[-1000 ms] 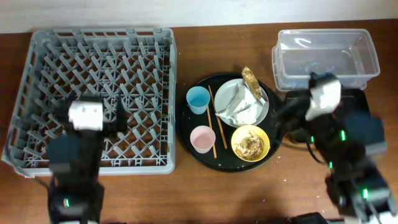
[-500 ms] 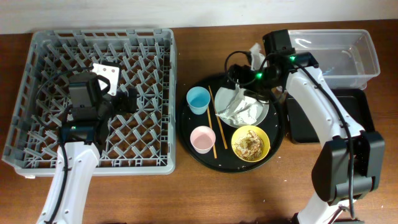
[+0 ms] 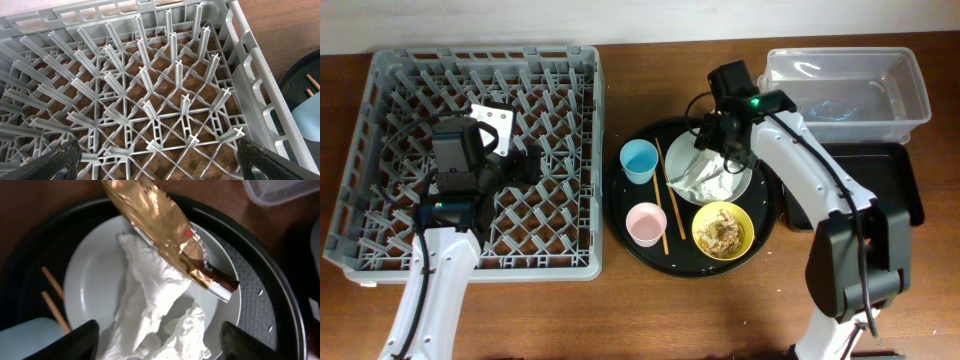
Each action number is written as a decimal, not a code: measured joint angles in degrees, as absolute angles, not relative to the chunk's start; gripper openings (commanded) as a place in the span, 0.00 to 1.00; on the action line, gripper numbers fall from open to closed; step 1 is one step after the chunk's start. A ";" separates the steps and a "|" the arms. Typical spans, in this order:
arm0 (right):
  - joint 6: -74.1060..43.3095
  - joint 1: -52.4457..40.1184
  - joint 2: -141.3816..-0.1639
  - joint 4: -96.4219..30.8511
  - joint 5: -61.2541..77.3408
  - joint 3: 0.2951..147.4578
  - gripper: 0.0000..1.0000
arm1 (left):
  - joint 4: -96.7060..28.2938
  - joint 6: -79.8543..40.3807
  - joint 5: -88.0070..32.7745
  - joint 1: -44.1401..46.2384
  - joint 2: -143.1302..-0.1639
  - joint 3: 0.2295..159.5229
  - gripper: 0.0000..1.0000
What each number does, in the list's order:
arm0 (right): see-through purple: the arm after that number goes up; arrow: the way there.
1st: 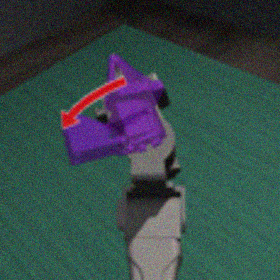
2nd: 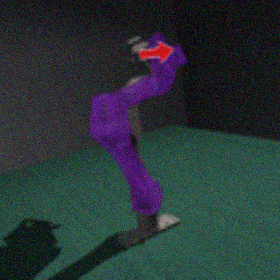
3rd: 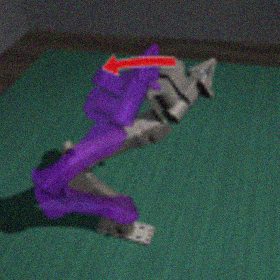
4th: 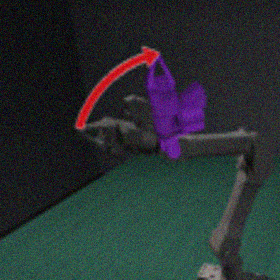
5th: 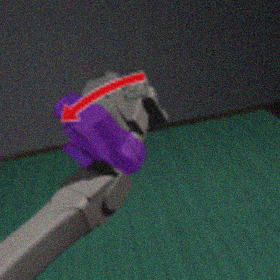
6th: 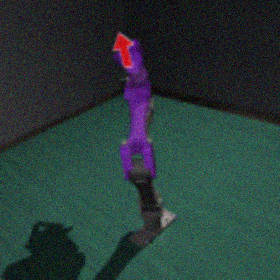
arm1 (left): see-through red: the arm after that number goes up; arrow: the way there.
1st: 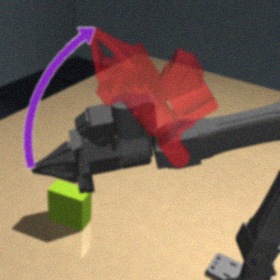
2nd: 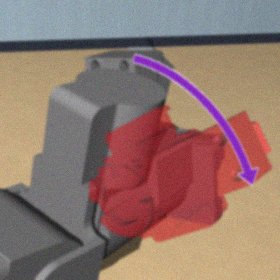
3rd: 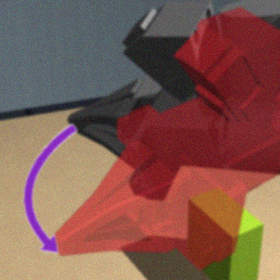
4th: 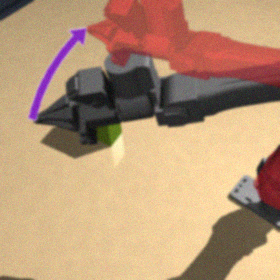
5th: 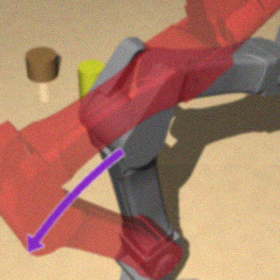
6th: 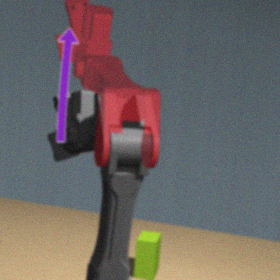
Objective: Sort waste into correct bins and load items into the dishwasher rack
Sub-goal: 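Grasp the tissue and gold wrapper on the white plate with the right gripper, then drop the tissue and wrapper into the clear plastic bin with right gripper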
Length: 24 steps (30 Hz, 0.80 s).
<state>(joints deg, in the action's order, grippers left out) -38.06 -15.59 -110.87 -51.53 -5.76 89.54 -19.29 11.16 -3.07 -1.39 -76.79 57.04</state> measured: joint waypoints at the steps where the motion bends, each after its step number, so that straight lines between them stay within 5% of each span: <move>1: -37.43 -15.59 -112.07 -50.85 -5.78 88.99 0.69 | -19.31 11.16 -3.07 -1.37 -76.79 57.04 1.00; 3: -36.88 -15.66 -114.50 -50.68 -5.80 88.84 0.64 | -19.29 11.16 -3.07 -1.39 -76.79 57.04 1.00; 6: -36.36 -16.19 -120.05 -49.71 -4.38 88.27 0.38 | -19.29 11.16 -3.07 -1.39 -76.79 57.04 1.00; 7: -36.25 -16.29 -120.99 -49.67 -3.49 88.20 0.14 | -19.29 11.16 -3.07 -1.39 -76.79 57.04 1.00; 8: -36.01 -16.34 -121.47 -49.67 -2.68 88.18 0.04 | -19.29 11.16 -3.07 -1.39 -76.79 57.04 1.00; 17: -31.42 -14.46 -110.08 -55.42 -0.89 98.59 0.04 | -19.29 11.16 -3.07 -1.39 -76.79 57.04 1.00; 24: -27.79 6.66 -107.72 -43.44 -6.02 103.39 0.05 | -19.33 11.16 -3.07 -1.39 -76.84 57.04 1.00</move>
<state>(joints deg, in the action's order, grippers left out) -27.79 6.66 -107.72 -43.44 -6.02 103.39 -19.33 11.16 -3.07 -1.39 -76.84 57.04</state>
